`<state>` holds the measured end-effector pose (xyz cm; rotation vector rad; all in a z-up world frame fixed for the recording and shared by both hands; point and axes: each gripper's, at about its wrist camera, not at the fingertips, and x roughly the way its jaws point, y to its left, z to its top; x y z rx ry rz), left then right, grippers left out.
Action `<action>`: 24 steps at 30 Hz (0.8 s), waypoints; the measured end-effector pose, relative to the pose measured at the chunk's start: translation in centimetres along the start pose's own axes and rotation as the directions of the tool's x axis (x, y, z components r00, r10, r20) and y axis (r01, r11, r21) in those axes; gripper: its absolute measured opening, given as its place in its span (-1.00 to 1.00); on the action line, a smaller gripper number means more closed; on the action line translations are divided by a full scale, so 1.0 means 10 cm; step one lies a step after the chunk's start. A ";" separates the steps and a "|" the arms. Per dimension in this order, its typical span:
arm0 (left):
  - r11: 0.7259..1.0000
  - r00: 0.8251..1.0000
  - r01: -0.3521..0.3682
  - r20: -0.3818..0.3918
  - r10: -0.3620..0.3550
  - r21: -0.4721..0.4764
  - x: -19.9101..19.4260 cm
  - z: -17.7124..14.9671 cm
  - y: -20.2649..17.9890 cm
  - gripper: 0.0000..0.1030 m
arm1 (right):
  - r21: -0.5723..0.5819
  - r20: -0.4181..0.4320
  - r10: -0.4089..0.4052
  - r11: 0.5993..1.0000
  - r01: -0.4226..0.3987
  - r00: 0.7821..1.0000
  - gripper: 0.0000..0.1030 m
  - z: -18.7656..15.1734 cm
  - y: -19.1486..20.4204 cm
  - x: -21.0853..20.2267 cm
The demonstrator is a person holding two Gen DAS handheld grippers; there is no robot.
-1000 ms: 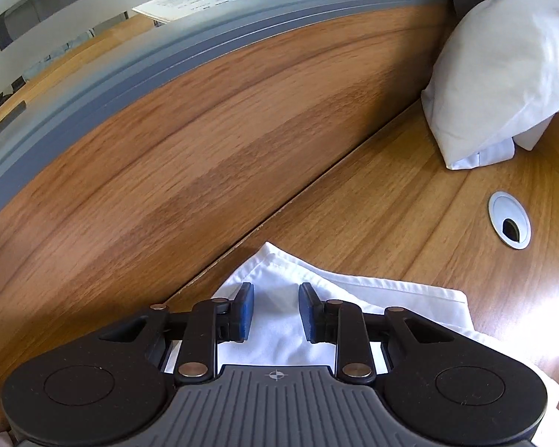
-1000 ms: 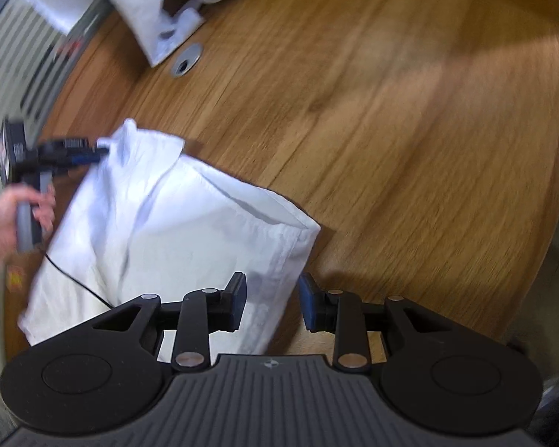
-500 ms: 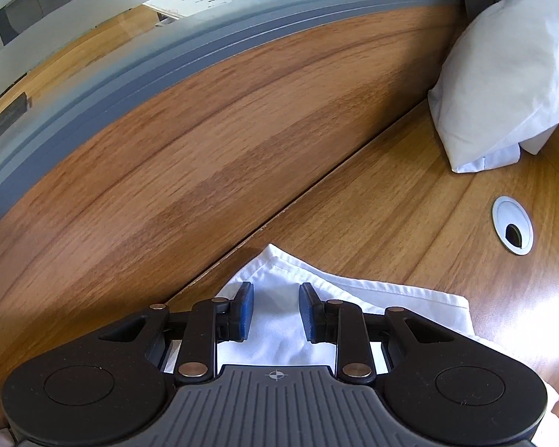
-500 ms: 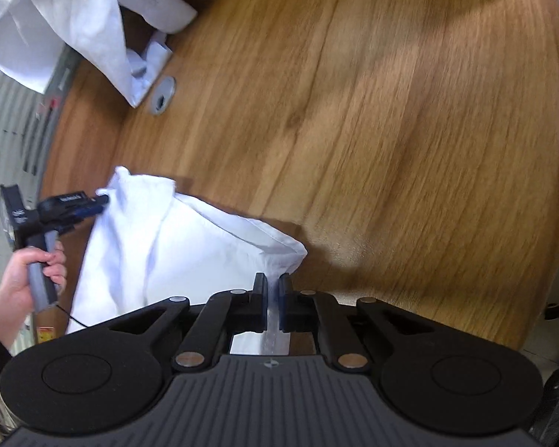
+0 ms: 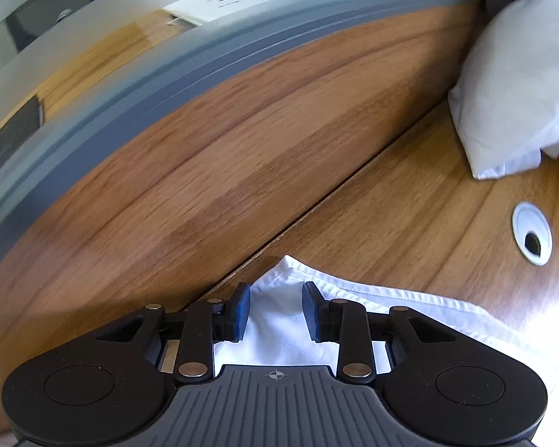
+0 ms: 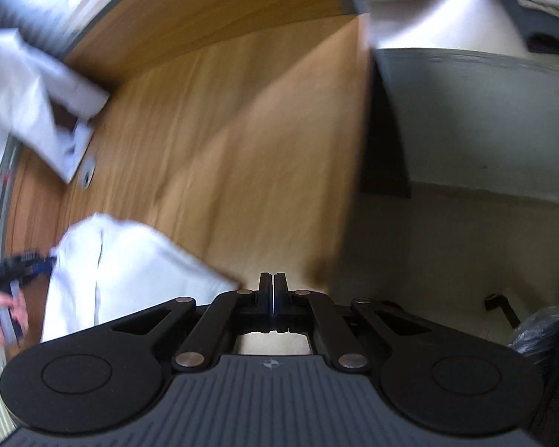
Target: Fold clothes
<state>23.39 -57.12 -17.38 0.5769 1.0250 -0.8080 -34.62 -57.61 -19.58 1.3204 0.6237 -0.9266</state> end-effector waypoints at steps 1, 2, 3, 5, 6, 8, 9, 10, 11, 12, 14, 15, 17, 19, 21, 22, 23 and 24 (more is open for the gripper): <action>1.000 1.000 0.000 0.005 0.000 -0.015 0.00 -0.01 0.01 -0.33 | 0.007 0.008 -0.012 1.000 0.012 1.000 -0.99 0.03 -0.07 -0.03; 1.000 1.000 -0.002 0.015 0.002 -0.024 -0.01 -0.03 0.01 -0.33 | 0.014 0.016 -0.023 1.000 0.022 1.000 -0.99 0.06 -0.14 -0.07; 1.000 1.000 -0.003 0.029 0.004 -0.027 -0.03 -0.06 0.00 -0.34 | -0.002 0.013 -0.018 1.000 0.018 1.000 -0.99 0.09 -0.12 -0.06; 0.999 0.998 -0.006 0.056 0.008 -0.034 -0.07 -0.11 -0.02 -0.35 | -0.034 0.007 -0.010 0.999 0.010 1.000 -0.99 0.15 -0.08 -0.05; 0.999 0.997 -0.015 0.074 0.018 -0.036 -0.12 -0.14 -0.04 -0.34 | -0.051 0.004 -0.006 0.999 0.006 1.000 -0.99 0.18 -0.06 -0.05; 0.999 0.994 -0.022 0.105 0.027 -0.046 -0.23 -0.21 -0.05 -0.29 | -0.108 0.002 0.005 0.994 -0.004 1.000 -0.91 0.23 0.04 -0.05; 0.998 0.993 -0.019 0.117 0.026 -0.053 -0.30 -0.25 -0.05 -0.23 | -0.138 0.000 0.011 0.990 -0.011 1.000 -0.90 0.25 0.08 -0.05; 0.998 0.992 -0.018 0.125 0.025 -0.055 -0.39 -0.30 -0.04 -0.20 | -0.168 -0.002 0.018 0.986 -0.018 1.000 -0.90 0.26 0.13 -0.06; 0.999 0.990 -0.019 0.137 0.025 -0.046 -0.48 -0.35 -0.04 -0.19 | -0.198 -0.005 0.027 0.980 -0.028 1.000 -0.90 0.27 0.20 -0.05; 0.999 0.989 -0.020 0.149 0.026 -0.038 -0.58 -0.39 -0.03 -0.16 | -0.228 -0.009 0.036 0.973 -0.037 0.999 -0.90 0.28 0.27 -0.05; 0.999 0.985 -0.029 0.168 0.036 -0.043 -0.83 -0.52 0.03 -0.07 | -0.284 -0.029 0.052 0.957 -0.058 0.998 -0.89 0.29 0.42 -0.04; 0.998 0.983 -0.033 0.177 0.041 -0.046 -0.96 -0.59 0.06 -0.04 | -0.311 -0.039 0.059 0.948 -0.068 0.997 -0.89 0.29 0.50 -0.03; 0.997 0.981 -0.037 0.188 0.049 -0.066 -1.21 -0.74 0.12 -0.04 | -0.365 -0.060 0.072 0.927 -0.090 0.996 -0.89 0.30 0.65 -0.01; 0.994 0.980 -0.038 0.192 0.057 -0.099 -1.46 -0.93 0.20 -0.02 | -0.417 -0.082 0.085 0.902 -0.112 0.993 -0.87 0.31 0.80 0.00; 0.990 0.977 -0.051 0.197 0.076 -0.128 -1.67 -1.14 0.29 0.00 | -0.467 -0.105 0.096 0.874 -0.134 0.990 -0.86 0.32 0.96 0.02; 0.988 0.976 -0.057 0.200 0.085 -0.143 -1.77 -1.25 0.33 0.02 | -0.491 -0.116 0.101 0.859 -0.145 0.988 -0.81 0.33 1.03 0.02; 0.985 0.975 -0.062 0.199 0.094 -0.162 -1.89 -1.37 0.40 0.02 | -0.515 -0.128 0.105 0.843 -0.156 0.986 -0.79 0.33 1.11 0.03; 0.981 0.975 -0.067 0.199 0.103 -0.182 -2.01 -1.50 0.47 0.04 | -0.538 -0.139 0.109 0.826 -0.168 0.984 -0.79 0.34 1.19 0.04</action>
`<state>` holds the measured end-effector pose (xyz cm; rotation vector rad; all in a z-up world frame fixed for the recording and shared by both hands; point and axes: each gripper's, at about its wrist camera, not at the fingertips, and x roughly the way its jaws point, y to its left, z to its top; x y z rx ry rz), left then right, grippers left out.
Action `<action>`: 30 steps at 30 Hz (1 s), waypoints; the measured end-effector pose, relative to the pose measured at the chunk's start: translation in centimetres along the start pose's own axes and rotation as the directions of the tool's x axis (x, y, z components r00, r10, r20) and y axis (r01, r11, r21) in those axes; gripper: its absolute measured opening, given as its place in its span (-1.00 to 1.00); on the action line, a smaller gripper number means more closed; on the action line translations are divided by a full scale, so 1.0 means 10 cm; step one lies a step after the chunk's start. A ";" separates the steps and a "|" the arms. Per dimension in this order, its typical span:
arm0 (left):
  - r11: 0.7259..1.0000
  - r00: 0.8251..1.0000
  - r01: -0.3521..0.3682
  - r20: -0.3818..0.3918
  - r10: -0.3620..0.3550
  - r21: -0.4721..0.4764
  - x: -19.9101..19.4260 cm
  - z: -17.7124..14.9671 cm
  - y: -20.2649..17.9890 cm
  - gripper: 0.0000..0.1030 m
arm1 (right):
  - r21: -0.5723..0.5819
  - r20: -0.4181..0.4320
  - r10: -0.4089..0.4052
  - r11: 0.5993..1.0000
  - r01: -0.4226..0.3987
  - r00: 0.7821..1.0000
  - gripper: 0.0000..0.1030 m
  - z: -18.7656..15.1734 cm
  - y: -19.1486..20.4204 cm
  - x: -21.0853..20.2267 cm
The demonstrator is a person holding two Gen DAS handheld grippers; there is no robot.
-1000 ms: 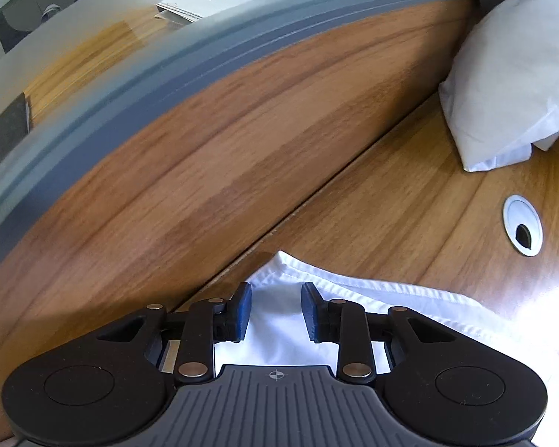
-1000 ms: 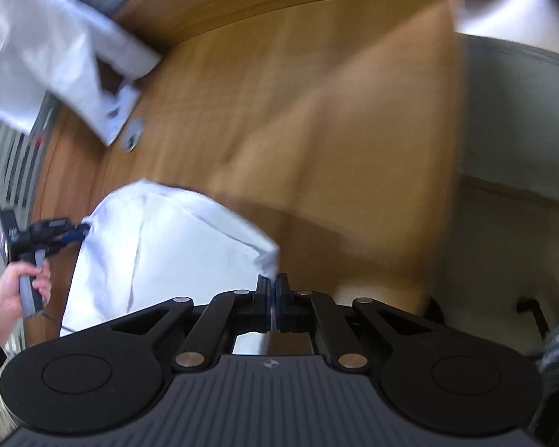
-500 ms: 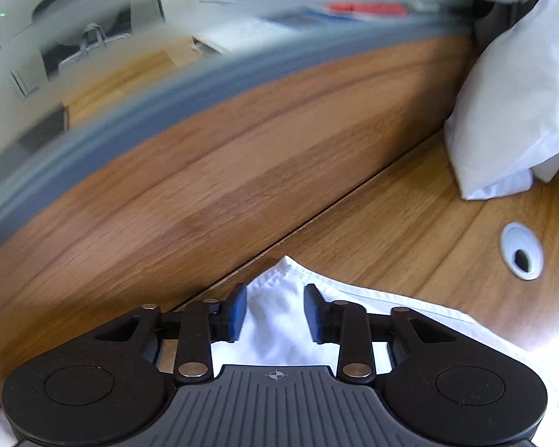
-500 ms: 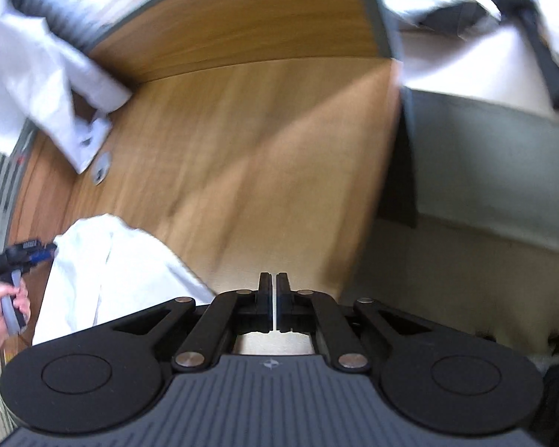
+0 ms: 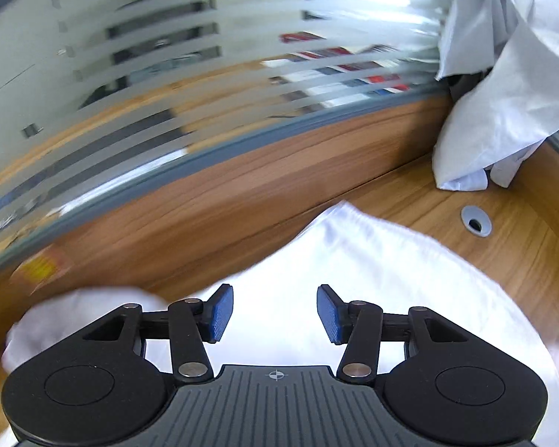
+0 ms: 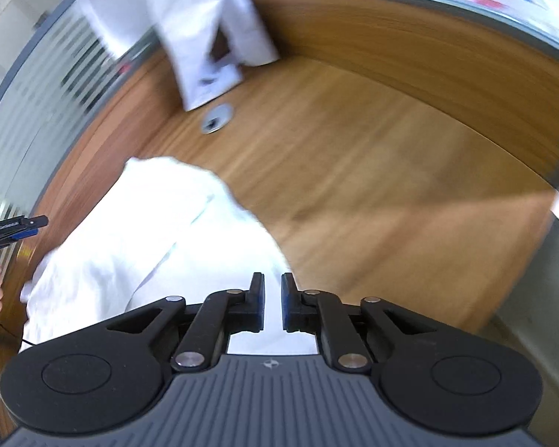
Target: Fold clothes
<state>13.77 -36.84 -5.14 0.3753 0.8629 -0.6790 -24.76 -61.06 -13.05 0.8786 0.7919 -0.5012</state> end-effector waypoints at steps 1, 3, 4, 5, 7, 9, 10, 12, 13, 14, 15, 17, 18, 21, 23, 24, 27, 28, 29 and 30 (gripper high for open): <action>0.999 1.000 -0.009 0.001 0.009 -0.031 -0.13 -0.08 0.10 0.06 | -0.029 -0.008 0.010 1.000 -0.010 1.000 -0.78 0.05 0.06 0.02; 0.995 1.000 -0.019 -0.001 0.019 -0.099 -0.34 -0.27 0.27 0.07 | -0.081 -0.030 0.016 0.997 -0.018 0.999 -0.70 0.11 0.18 0.09; 0.992 1.000 -0.028 0.002 0.028 -0.126 -0.44 -0.37 0.33 0.07 | -0.106 -0.042 0.019 0.994 -0.023 0.999 -0.65 0.14 0.24 0.12; 0.989 0.999 -0.043 0.008 0.045 -0.142 -0.54 -0.47 0.38 0.08 | -0.132 -0.053 0.021 0.991 -0.028 0.998 -0.61 0.17 0.30 0.16; 0.982 0.997 -0.077 0.012 0.080 -0.173 -0.74 -0.68 0.47 0.12 | -0.183 -0.076 0.025 0.982 -0.038 0.997 -0.60 0.23 0.42 0.23; 0.973 0.994 -0.109 0.008 0.113 -0.204 -0.90 -0.90 0.53 0.12 | -0.232 -0.099 0.025 0.972 -0.048 0.995 -0.53 0.28 0.54 0.33; 0.967 0.992 -0.124 0.003 0.128 -0.221 -0.98 -1.01 0.56 0.13 | -0.258 -0.111 0.025 0.965 -0.053 0.994 -0.41 0.30 0.60 0.40; 0.955 0.988 -0.153 -0.007 0.156 -0.253 -1.13 -1.24 0.62 0.14 | -0.317 -0.129 0.017 0.947 -0.058 0.991 -0.39 0.33 0.72 0.53; 0.949 0.986 -0.166 -0.016 0.168 -0.268 -1.19 -1.35 0.64 0.16 | -0.348 -0.136 0.008 0.936 -0.056 0.991 -0.38 0.33 0.78 0.60; 0.942 0.983 -0.179 -0.025 0.180 -0.282 -1.26 -1.46 0.67 0.16 | -0.378 -0.137 0.000 0.924 -0.052 0.991 -0.34 0.35 0.84 0.68; 0.937 0.980 -0.197 -0.036 0.195 -0.288 -1.30 -1.57 0.67 0.19 | -0.409 -0.138 -0.009 0.911 -0.048 0.990 -0.29 0.36 0.91 0.76; 0.924 0.972 -0.234 -0.062 0.226 -0.303 -1.39 -1.79 0.66 0.20 | -0.462 -0.129 -0.026 0.886 -0.037 0.991 -0.06 0.41 1.01 0.94; 0.916 0.967 -0.253 -0.077 0.241 -0.312 -1.42 -1.90 0.66 0.21 | -0.484 -0.121 -0.034 0.874 -0.029 0.992 -0.02 0.46 1.05 1.03; 0.884 0.960 -0.279 -0.100 0.261 -0.375 -1.49 -2.15 0.61 0.21 | -0.529 -0.107 -0.074 0.849 0.007 0.992 0.04 0.61 1.10 1.32; 0.860 0.955 -0.296 -0.116 0.273 -0.415 -1.53 -2.32 0.57 0.21 | -0.537 -0.105 -0.095 0.843 0.024 0.990 0.04 0.73 1.08 1.51; 0.851 0.955 -0.295 -0.115 0.272 -0.434 -1.54 -2.37 0.53 0.22 | -0.549 -0.112 -0.096 0.836 0.019 0.989 0.03 0.77 1.09 1.58; 0.831 0.957 -0.289 -0.116 0.266 -0.475 -1.53 -2.49 0.41 0.30 | -0.596 -0.145 -0.079 0.803 -0.023 0.986 -0.12 0.85 1.15 1.79; 0.826 0.958 -0.287 -0.117 0.264 -0.485 -1.52 -2.53 0.37 0.30 | -0.610 -0.154 -0.079 0.792 -0.032 0.985 -0.22 0.85 1.18 1.83; 0.820 0.957 -0.289 -0.123 0.263 -0.494 -1.47 -2.56 0.35 0.30 | -0.624 -0.162 -0.079 0.780 -0.040 0.984 -0.27 0.86 1.20 1.87; 0.814 0.956 -0.291 -0.129 0.262 -0.503 -1.43 -2.60 0.33 0.30 | -0.629 -0.175 -0.083 0.776 -0.047 0.981 -0.30 0.87 1.21 1.91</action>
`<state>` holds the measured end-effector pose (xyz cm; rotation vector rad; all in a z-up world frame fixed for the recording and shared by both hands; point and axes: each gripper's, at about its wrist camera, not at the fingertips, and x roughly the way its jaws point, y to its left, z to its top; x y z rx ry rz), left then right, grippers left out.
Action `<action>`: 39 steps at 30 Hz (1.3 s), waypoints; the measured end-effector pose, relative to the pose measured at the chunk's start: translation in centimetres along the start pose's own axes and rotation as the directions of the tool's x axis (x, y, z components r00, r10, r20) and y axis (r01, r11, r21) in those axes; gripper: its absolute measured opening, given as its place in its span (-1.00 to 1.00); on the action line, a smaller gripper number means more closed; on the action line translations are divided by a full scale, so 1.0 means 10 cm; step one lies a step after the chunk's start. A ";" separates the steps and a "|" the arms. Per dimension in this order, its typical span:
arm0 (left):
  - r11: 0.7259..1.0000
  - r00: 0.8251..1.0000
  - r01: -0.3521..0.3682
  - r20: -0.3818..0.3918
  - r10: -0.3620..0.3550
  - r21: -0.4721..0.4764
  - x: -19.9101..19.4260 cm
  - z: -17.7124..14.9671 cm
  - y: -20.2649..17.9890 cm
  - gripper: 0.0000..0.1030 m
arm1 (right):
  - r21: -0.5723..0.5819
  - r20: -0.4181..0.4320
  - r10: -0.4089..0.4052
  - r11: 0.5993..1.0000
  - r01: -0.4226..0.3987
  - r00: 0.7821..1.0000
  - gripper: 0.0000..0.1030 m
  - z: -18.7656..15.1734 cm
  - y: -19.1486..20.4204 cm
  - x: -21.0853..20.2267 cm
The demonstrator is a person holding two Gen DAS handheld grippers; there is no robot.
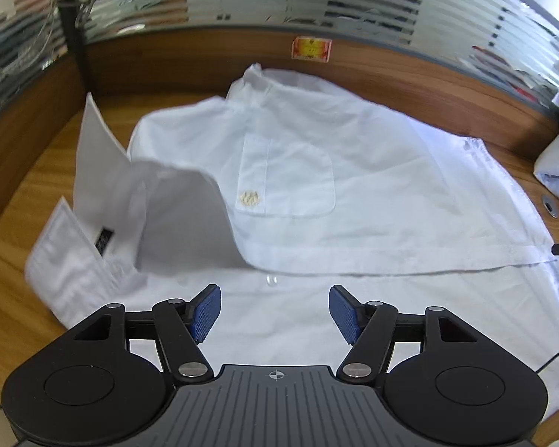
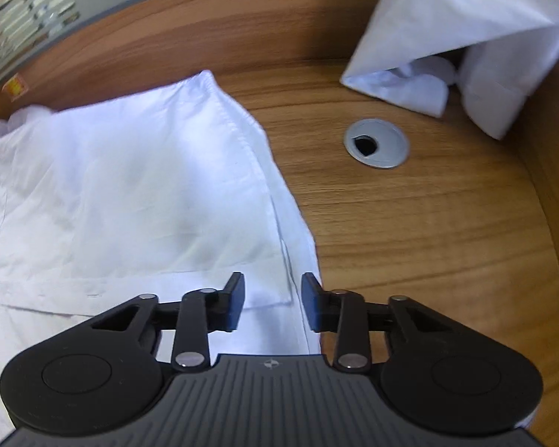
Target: Fold clothes
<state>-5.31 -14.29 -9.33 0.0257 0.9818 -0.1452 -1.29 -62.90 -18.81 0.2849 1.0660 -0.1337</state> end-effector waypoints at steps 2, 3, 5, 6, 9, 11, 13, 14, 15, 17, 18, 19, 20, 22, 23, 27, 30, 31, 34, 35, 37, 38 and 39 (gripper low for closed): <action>1.000 1.000 -0.017 -0.019 0.016 -0.026 0.10 -0.07 0.00 0.30 | -0.015 -0.022 0.003 1.000 -0.003 1.000 -0.36 0.02 -0.01 0.06; 0.999 0.999 -0.031 -0.032 0.029 -0.040 0.15 -0.10 0.02 0.30 | -0.023 -0.031 0.001 1.000 -0.001 1.000 -0.37 0.03 -0.01 0.08; 0.995 0.997 -0.056 -0.055 0.051 -0.077 0.25 -0.16 0.07 0.30 | -0.041 -0.040 -0.013 0.999 0.012 0.999 -0.37 0.02 0.00 0.10; 0.993 0.996 -0.065 -0.061 0.059 -0.099 0.28 -0.19 0.12 0.30 | -0.050 -0.044 -0.020 0.999 0.018 0.999 -0.36 0.02 0.00 0.10; 0.984 0.993 -0.097 -0.082 0.085 -0.149 0.35 -0.27 0.24 0.30 | -0.077 -0.056 -0.031 0.997 0.026 0.998 -0.35 0.01 0.04 0.12; 0.980 0.990 -0.112 -0.103 0.095 -0.165 0.41 -0.32 0.29 0.30 | -0.091 -0.066 -0.021 0.996 0.015 0.998 -0.36 0.01 0.09 0.12; 0.975 0.987 -0.127 -0.124 0.105 -0.181 0.46 -0.37 0.35 0.30 | -0.082 -0.069 -0.004 0.997 -0.002 0.998 -0.36 0.01 0.11 0.12; 0.975 0.985 -0.131 -0.135 0.108 -0.179 0.49 -0.40 0.35 0.30 | -0.073 -0.066 0.000 0.997 -0.005 0.998 -0.36 0.01 0.10 0.11; 0.975 0.984 -0.134 -0.141 0.109 -0.176 0.51 -0.42 0.35 0.30 | -0.057 -0.066 0.014 0.998 -0.018 0.998 -0.36 0.01 0.08 0.10; 0.977 0.983 -0.136 -0.147 0.112 -0.164 0.54 -0.44 0.34 0.30 | -0.015 -0.065 0.055 0.998 -0.056 0.996 -0.37 0.02 0.02 0.08; 0.978 0.982 -0.137 -0.150 0.114 -0.158 0.56 -0.45 0.33 0.30 | 0.011 -0.064 0.081 0.997 -0.081 0.995 -0.39 0.02 -0.02 0.07; 0.978 0.982 -0.135 -0.152 0.111 -0.158 0.56 -0.45 0.33 0.30 | 0.050 -0.062 0.128 0.991 -0.125 0.990 -0.41 0.02 -0.07 0.07; 0.978 0.982 -0.133 -0.153 0.109 -0.158 0.57 -0.44 0.33 0.30 | 0.089 -0.058 0.173 0.982 -0.168 0.983 -0.44 0.03 -0.13 0.07; 0.979 0.982 -0.129 -0.156 0.104 -0.158 0.58 -0.43 0.33 0.30 | 0.153 -0.032 0.221 0.965 -0.214 0.975 -0.44 0.02 -0.21 0.07; 0.979 0.982 -0.127 -0.157 0.102 -0.158 0.59 -0.42 0.33 0.30 | 0.183 -0.019 0.243 0.954 -0.236 0.970 -0.44 0.02 -0.26 0.07; 0.979 0.983 -0.118 -0.160 0.092 -0.165 0.61 -0.39 0.34 0.30 | 0.185 -0.023 0.184 0.967 -0.177 0.983 -0.46 0.03 -0.31 0.13; 0.980 0.986 -0.105 -0.148 0.080 -0.172 0.61 -0.35 0.34 0.30 | 0.196 -0.018 0.199 0.962 -0.191 0.980 -0.50 0.02 -0.31 0.14; 0.980 0.987 -0.102 -0.142 0.078 -0.172 0.60 -0.34 0.34 0.30 | 0.201 -0.019 0.208 0.959 -0.200 0.978 -0.50 0.02 -0.30 0.14; 0.978 0.991 -0.109 -0.099 0.093 -0.175 0.57 -0.25 0.34 0.29 | 0.181 -0.031 0.212 0.962 -0.203 0.977 -0.74 0.00 -0.24 0.15; 0.976 0.992 -0.116 -0.079 0.103 -0.182 0.55 -0.21 0.36 0.29 | 0.180 -0.031 0.205 0.964 -0.197 0.978 -0.87 0.00 -0.24 0.15; 0.971 0.991 -0.131 -0.040 0.126 -0.199 0.53 -0.12 0.40 0.29 | 0.180 -0.031 0.193 0.966 -0.184 0.981 -0.88 -0.01 -0.22 0.15; 0.968 0.990 -0.143 -0.025 0.141 -0.208 0.53 -0.07 0.43 0.28 | 0.179 -0.031 0.186 0.968 -0.178 0.982 -0.88 -0.01 -0.21 0.14; 0.964 0.988 -0.154 -0.011 0.156 -0.217 0.54 -0.01 0.47 0.26 | 0.179 -0.030 0.180 0.969 -0.172 0.983 -0.88 -0.02 -0.21 0.14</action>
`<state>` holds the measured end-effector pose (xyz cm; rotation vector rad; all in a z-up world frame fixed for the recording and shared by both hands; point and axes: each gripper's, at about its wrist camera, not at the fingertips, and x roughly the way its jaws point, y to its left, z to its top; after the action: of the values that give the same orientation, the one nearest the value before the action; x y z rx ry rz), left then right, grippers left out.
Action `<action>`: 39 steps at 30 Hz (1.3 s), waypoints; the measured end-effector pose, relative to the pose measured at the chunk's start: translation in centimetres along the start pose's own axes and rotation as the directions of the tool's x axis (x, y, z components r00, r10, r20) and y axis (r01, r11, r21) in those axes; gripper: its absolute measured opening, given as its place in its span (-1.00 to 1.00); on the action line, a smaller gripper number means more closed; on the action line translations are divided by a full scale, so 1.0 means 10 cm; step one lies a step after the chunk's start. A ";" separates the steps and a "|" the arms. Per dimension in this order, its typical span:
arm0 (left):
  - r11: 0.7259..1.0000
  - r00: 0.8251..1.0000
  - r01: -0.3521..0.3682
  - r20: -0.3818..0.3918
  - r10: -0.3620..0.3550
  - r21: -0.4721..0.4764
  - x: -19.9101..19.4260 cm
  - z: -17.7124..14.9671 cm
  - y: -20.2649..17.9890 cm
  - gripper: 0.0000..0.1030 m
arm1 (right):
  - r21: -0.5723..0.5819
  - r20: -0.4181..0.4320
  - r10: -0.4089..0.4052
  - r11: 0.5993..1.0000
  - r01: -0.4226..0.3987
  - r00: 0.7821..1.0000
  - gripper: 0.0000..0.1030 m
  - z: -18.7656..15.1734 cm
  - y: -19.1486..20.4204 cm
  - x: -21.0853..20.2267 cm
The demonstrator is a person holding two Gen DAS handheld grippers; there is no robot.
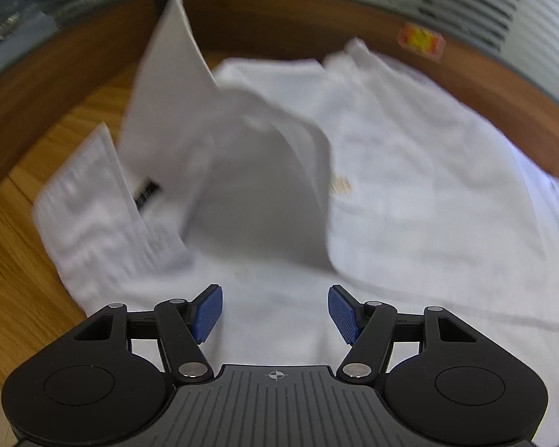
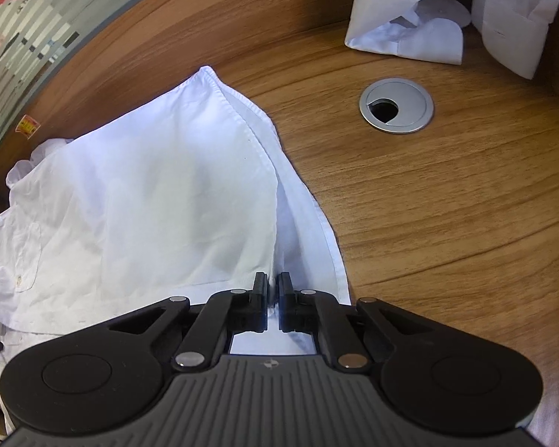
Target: Fold clothes
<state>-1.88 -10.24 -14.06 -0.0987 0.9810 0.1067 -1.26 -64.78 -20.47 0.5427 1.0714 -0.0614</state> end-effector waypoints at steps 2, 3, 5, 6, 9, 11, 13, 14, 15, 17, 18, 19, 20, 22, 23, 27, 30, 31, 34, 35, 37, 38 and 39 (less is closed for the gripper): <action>1.000 1.000 -0.016 -0.002 0.016 -0.005 0.08 0.11 0.05 0.11 | -0.006 -0.001 -0.011 1.000 0.011 1.000 -0.88 0.00 0.02 0.00; 1.000 1.000 -0.024 -0.004 0.024 -0.008 0.12 0.17 0.08 -0.01 | -0.010 -0.002 -0.016 1.000 0.016 1.000 -0.88 0.00 0.03 0.00; 0.999 0.999 -0.034 -0.020 0.034 0.001 0.24 0.27 0.10 -0.17 | -0.016 -0.006 -0.023 1.000 0.023 1.000 -0.88 0.00 0.04 0.02; 0.999 0.999 -0.036 -0.035 0.037 0.013 0.30 0.31 0.11 -0.27 | -0.018 -0.007 -0.025 1.000 0.025 1.000 -0.88 0.00 0.05 0.02; 0.997 0.996 -0.009 -0.086 0.016 0.076 0.50 0.39 0.07 -0.34 | -0.033 -0.008 -0.037 0.999 0.037 0.999 -0.88 0.00 0.08 0.03; 0.989 0.995 0.033 -0.099 -0.019 0.143 0.58 0.40 -0.02 -0.34 | -0.043 -0.007 -0.046 0.998 0.045 0.999 -0.88 -0.01 0.10 0.03; 0.974 0.993 0.087 -0.101 -0.067 0.208 0.60 0.39 -0.15 -0.35 | -0.050 -0.006 -0.051 0.998 0.050 0.999 -0.87 -0.01 0.11 0.04; 0.964 0.990 0.116 -0.106 -0.094 0.237 0.62 0.38 -0.21 -0.35 | -0.049 -0.006 -0.050 0.998 0.050 0.999 -0.87 0.00 0.11 0.04; 0.954 0.986 0.145 -0.116 -0.118 0.261 0.64 0.38 -0.27 -0.35 | -0.048 -0.006 -0.050 0.998 0.050 0.999 -0.87 0.00 0.11 0.04; 0.934 0.980 0.184 -0.132 -0.150 0.306 0.66 0.36 -0.39 -0.33 | -0.044 -0.006 -0.048 0.998 0.048 0.999 -0.87 0.00 0.10 0.03; 0.925 0.978 0.195 -0.136 -0.158 0.327 0.67 0.35 -0.44 -0.27 | -0.041 -0.006 -0.047 0.998 0.046 0.999 -0.87 0.00 0.10 0.03; 0.918 0.979 0.194 -0.131 -0.157 0.347 0.68 0.34 -0.48 -0.21 | -0.039 -0.006 -0.045 0.998 0.045 0.999 -0.87 0.00 0.09 0.04; 0.914 0.977 0.206 -0.134 -0.169 0.349 0.68 0.35 -0.48 -0.18 | -0.038 -0.005 -0.043 0.998 0.043 0.999 -0.87 0.00 0.09 0.04; 0.907 0.971 0.230 -0.139 -0.193 0.351 0.68 0.36 -0.50 -0.19 | -0.033 -0.003 -0.040 0.999 0.039 0.999 -0.87 0.00 0.08 0.03; 0.900 0.962 0.266 -0.157 -0.224 0.345 0.68 0.37 -0.51 -0.24 | -0.030 -0.001 -0.038 0.999 0.038 0.999 -0.87 -0.01 0.07 0.03; 0.865 0.940 0.338 -0.173 -0.293 0.372 0.66 0.42 -0.65 -0.36 | -0.020 0.002 -0.032 0.999 0.033 0.999 -0.87 -0.01 0.06 0.03; 0.856 0.930 0.366 -0.170 -0.325 0.366 0.70 0.54 -0.79 -0.36 | -0.019 0.003 -0.031 0.999 0.031 1.000 -0.87 -0.01 0.06 0.03; 0.856 0.927 0.374 -0.165 -0.336 0.358 0.71 0.59 -0.83 -0.36 | -0.018 0.003 -0.030 0.999 0.030 1.000 -0.87 -0.01 0.06 0.03; 0.859 0.925 0.380 -0.153 -0.348 0.343 0.73 0.67 -0.91 -0.36 | -0.019 0.005 -0.028 0.999 0.028 1.000 -0.87 -0.02 0.05 0.03; 0.861 0.925 0.380 -0.150 -0.349 0.340 0.73 0.68 -0.92 -0.36 | -0.018 0.005 -0.026 0.999 0.026 1.000 -0.87 -0.02 0.05 0.03; 0.864 0.926 0.378 -0.144 -0.350 0.333 0.74 0.71 -0.96 -0.35 | -0.018 0.005 -0.023 1.000 0.024 1.000 -0.87 -0.02 0.04 0.03; 0.865 0.926 0.378 -0.141 -0.350 0.330 0.75 0.72 -0.98 -0.35 | -0.017 0.006 -0.022 1.000 0.022 1.000 -0.87 -0.02 0.03 0.03; 0.867 0.926 0.377 -0.138 -0.351 0.327 0.75 0.74 -0.99 -0.35 | -0.016 0.007 -0.020 1.000 0.021 1.000 -0.87 -0.02 0.03 0.03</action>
<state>9.66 -18.78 -15.91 0.0396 1.0262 -0.4238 -1.16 -64.38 -20.66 0.5168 1.0701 -0.0726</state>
